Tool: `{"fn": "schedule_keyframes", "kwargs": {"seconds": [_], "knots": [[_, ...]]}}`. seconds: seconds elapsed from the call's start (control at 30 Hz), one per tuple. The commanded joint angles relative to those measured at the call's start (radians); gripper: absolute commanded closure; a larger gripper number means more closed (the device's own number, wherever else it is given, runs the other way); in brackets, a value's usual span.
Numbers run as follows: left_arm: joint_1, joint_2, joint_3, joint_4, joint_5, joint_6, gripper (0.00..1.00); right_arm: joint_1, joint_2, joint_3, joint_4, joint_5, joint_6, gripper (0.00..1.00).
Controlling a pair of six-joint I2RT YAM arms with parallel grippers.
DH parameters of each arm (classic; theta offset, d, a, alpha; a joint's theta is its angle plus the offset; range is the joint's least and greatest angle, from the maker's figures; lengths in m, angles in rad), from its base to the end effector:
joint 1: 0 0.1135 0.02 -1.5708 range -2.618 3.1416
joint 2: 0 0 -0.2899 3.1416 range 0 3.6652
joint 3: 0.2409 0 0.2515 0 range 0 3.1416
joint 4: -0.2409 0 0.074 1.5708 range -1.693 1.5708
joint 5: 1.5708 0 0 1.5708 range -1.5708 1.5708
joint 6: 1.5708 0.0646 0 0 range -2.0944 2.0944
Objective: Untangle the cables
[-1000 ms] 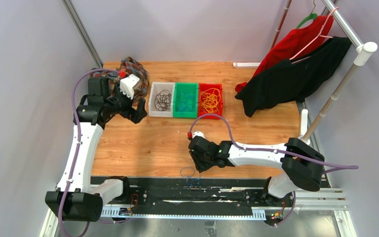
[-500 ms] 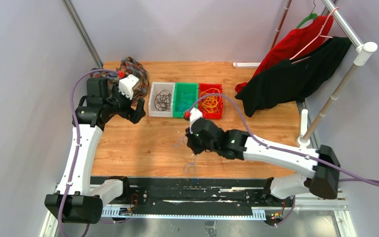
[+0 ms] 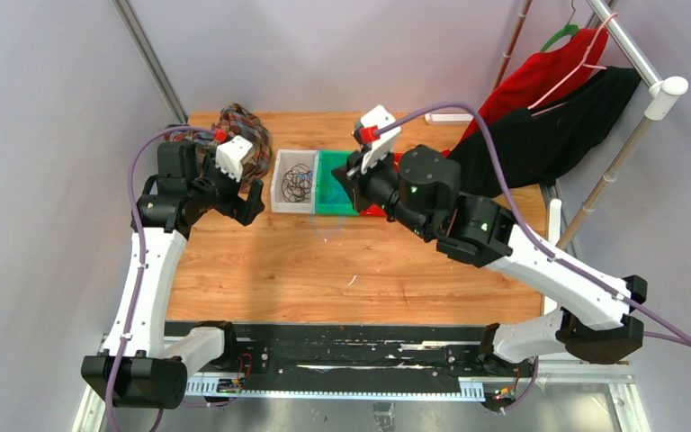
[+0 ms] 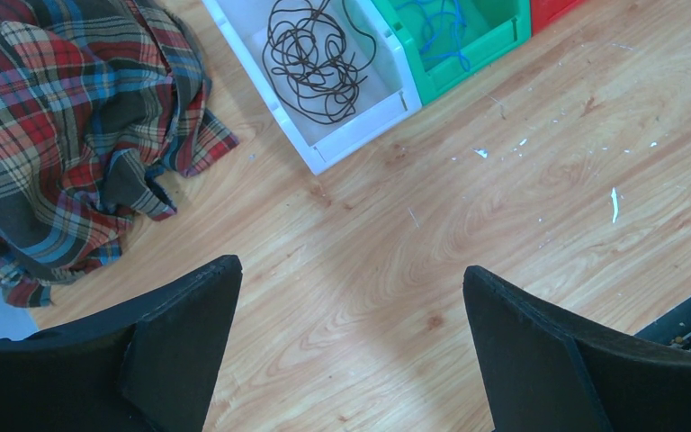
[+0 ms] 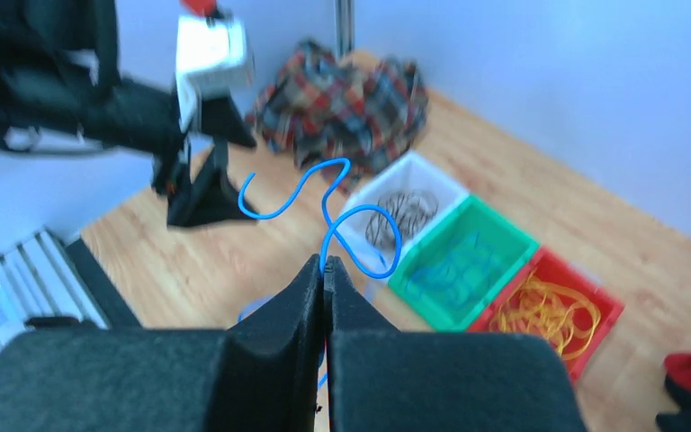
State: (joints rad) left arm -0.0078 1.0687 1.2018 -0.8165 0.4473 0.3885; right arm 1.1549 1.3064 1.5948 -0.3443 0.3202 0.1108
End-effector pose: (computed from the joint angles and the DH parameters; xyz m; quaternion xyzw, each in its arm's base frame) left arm 0.2169 -0.0296 0.3760 0.2667 0.8447 -0.1175 0.4489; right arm 0.1384 0.2629 0.5128 -0.2627 0.6764 0.3078 0.6154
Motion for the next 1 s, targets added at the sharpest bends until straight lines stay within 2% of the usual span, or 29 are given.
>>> {"fn": "schedule_keyframes", "kwargs": {"seconds": [0.0,0.13,0.23,0.67,0.83,0.97], "knots": [[0.008,-0.023,0.005,0.01,0.0,-0.007,0.02,-0.02,0.055,0.172,0.012,0.056,-0.157,0.99],[0.008,-0.028,-0.002,0.005,-0.01,-0.001,0.02,-0.073,0.12,0.299,0.015,0.041,-0.19,0.99],[0.008,-0.033,-0.013,0.004,-0.015,0.005,0.02,-0.123,0.17,0.332,0.025,-0.002,-0.187,0.99],[0.01,-0.001,-0.034,0.055,-0.087,-0.047,0.02,-0.263,0.348,0.238,0.231,-0.047,-0.207,0.99],[0.026,-0.005,-0.06,0.118,-0.16,-0.062,0.02,-0.291,0.416,0.256,0.282,-0.03,-0.234,0.99],[0.046,-0.007,-0.068,0.148,-0.158,-0.067,0.02,-0.311,0.468,0.281,0.301,-0.034,-0.24,0.99]]}}
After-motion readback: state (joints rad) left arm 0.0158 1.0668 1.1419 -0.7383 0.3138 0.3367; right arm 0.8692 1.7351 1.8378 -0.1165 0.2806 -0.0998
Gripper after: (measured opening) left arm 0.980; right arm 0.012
